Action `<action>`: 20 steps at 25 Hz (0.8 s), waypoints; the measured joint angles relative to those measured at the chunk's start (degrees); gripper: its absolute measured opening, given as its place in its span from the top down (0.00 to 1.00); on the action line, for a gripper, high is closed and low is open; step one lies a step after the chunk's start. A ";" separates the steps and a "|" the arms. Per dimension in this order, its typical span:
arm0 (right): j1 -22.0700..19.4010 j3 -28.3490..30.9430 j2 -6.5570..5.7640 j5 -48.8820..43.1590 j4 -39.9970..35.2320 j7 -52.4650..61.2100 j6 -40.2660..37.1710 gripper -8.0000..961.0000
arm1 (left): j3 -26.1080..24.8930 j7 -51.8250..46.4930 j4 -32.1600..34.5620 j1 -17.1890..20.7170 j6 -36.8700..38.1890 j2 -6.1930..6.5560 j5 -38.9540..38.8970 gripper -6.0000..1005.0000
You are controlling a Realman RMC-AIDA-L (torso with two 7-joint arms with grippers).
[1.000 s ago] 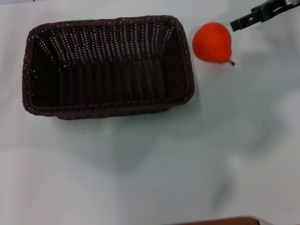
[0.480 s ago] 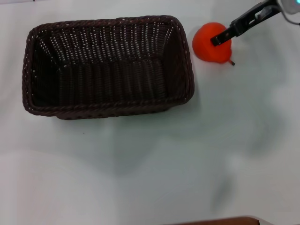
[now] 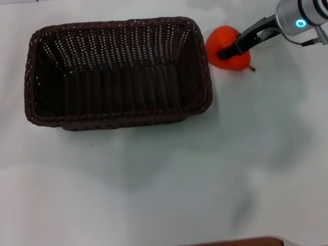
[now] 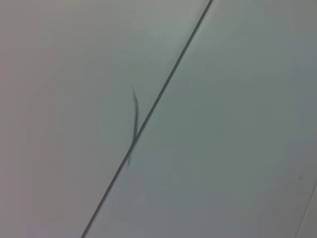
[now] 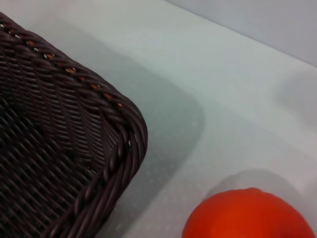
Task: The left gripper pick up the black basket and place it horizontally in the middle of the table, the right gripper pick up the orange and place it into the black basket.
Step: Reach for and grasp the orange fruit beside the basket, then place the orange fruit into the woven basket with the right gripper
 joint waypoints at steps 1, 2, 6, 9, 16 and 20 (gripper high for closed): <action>-0.01 0.05 0.09 0.04 -0.10 -0.29 -0.15 0.16 | 0.07 -0.01 0.11 -0.03 0.00 0.03 0.01 0.12; -0.01 0.07 0.09 0.05 -0.13 -0.39 -0.11 0.20 | 0.15 -0.04 0.22 -0.06 -0.01 0.03 0.02 0.12; -0.01 0.28 0.11 0.05 -0.15 -0.44 0.13 0.35 | 0.60 -0.09 0.35 0.00 -0.02 0.06 -0.07 0.12; 0.00 0.69 0.12 0.10 -0.15 -0.44 0.25 0.44 | 0.62 -0.29 0.35 0.14 -0.05 0.07 -0.28 0.12; -3.19 6.51 -0.74 8.05 1.17 -1.78 0.18 0.62 | 0.56 -1.43 0.35 0.86 -0.52 0.16 -0.35 0.12; -6.97 11.21 -1.39 19.69 3.09 -4.91 -0.02 0.64 | 0.55 -1.48 0.40 1.19 -0.90 0.16 -0.36 0.12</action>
